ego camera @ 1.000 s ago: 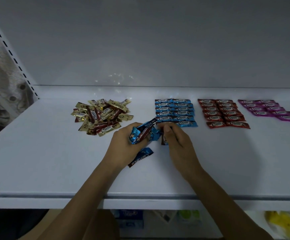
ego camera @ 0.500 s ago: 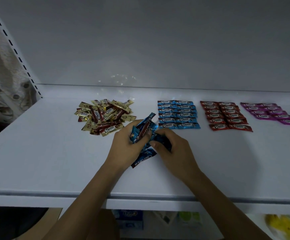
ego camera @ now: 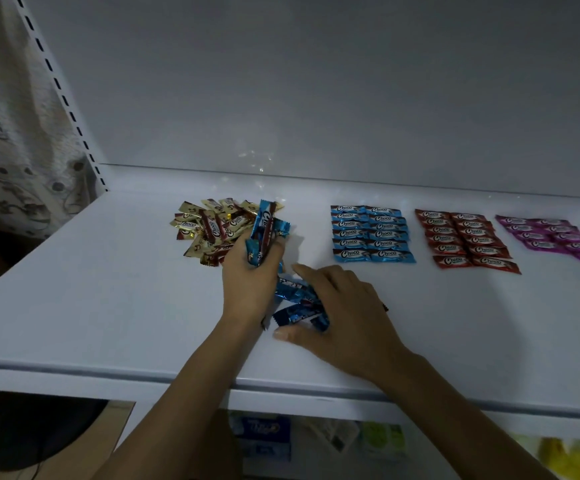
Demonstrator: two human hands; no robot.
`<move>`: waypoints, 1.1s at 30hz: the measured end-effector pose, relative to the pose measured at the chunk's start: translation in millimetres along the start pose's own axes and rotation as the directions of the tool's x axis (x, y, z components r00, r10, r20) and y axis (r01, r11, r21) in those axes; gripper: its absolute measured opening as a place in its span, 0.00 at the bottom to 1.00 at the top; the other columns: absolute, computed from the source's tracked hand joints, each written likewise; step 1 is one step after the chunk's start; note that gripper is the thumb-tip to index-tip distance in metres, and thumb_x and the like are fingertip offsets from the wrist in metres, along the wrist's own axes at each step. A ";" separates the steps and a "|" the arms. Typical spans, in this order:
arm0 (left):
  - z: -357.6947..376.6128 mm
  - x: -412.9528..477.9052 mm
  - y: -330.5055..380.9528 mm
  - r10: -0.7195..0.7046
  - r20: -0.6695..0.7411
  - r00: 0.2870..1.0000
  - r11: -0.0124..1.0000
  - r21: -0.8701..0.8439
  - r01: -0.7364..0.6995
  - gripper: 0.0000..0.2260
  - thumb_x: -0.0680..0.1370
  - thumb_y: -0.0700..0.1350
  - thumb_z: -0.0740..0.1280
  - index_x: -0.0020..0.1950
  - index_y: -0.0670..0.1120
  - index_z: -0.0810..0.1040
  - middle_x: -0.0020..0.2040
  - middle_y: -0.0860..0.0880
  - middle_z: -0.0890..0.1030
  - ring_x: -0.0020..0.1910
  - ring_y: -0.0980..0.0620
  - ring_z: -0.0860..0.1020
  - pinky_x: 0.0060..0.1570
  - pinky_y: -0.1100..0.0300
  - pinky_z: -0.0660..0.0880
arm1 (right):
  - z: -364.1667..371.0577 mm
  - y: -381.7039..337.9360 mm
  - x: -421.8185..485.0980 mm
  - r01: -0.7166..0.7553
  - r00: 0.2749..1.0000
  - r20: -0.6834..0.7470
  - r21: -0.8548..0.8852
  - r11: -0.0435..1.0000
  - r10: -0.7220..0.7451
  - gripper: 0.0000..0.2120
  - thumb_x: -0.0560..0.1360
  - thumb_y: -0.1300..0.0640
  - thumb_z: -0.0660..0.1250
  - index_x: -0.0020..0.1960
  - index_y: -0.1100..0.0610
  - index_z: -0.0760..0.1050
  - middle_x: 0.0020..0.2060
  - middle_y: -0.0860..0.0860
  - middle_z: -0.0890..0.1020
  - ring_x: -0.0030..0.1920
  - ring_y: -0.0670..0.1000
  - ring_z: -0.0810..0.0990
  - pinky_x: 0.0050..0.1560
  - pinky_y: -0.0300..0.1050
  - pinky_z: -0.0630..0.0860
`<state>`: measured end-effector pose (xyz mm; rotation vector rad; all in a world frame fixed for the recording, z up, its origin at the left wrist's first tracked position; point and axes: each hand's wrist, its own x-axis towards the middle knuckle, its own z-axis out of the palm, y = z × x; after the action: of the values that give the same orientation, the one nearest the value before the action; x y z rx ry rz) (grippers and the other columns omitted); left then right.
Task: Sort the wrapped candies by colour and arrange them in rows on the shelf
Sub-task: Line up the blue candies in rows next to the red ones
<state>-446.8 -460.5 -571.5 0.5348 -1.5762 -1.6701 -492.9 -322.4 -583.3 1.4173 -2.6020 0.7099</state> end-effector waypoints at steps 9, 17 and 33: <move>-15.8 6.4 6.5 0.093 -0.177 0.980 0.994 0.079 -0.080 0.12 0.78 0.45 0.67 0.58 0.39 0.76 0.45 0.44 0.80 0.41 0.53 0.78 0.42 0.59 0.75 | 11.0 -6.1 12.9 0.063 0.997 0.037 0.115 0.991 -0.068 0.27 0.74 0.36 0.50 0.60 0.50 0.77 0.63 0.48 0.74 0.62 0.47 0.69 0.65 0.44 0.64; -14.0 4.1 11.7 0.036 -0.188 0.981 0.999 -0.017 -0.040 0.01 0.78 0.45 0.67 0.48 0.49 0.75 0.39 0.51 0.78 0.41 0.52 0.77 0.42 0.55 0.74 | -11.5 6.5 -4.4 -0.092 0.972 0.217 -0.025 0.995 0.095 0.51 0.57 0.17 0.41 0.75 0.41 0.53 0.76 0.43 0.56 0.75 0.46 0.51 0.74 0.49 0.43; 32.5 0.1 43.6 -0.475 0.058 0.878 0.749 -0.497 0.438 0.09 0.75 0.48 0.69 0.48 0.44 0.77 0.40 0.46 0.82 0.37 0.49 0.81 0.40 0.56 0.77 | -9.9 -51.6 8.4 0.096 0.945 -0.250 0.829 0.552 0.212 0.33 0.68 0.40 0.62 0.70 0.42 0.56 0.67 0.34 0.62 0.66 0.30 0.64 0.60 0.25 0.67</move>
<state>-460.6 -437.1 -524.4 0.7336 -0.9263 -2.3030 -457.0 -348.3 -553.8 1.1607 -2.0616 2.2082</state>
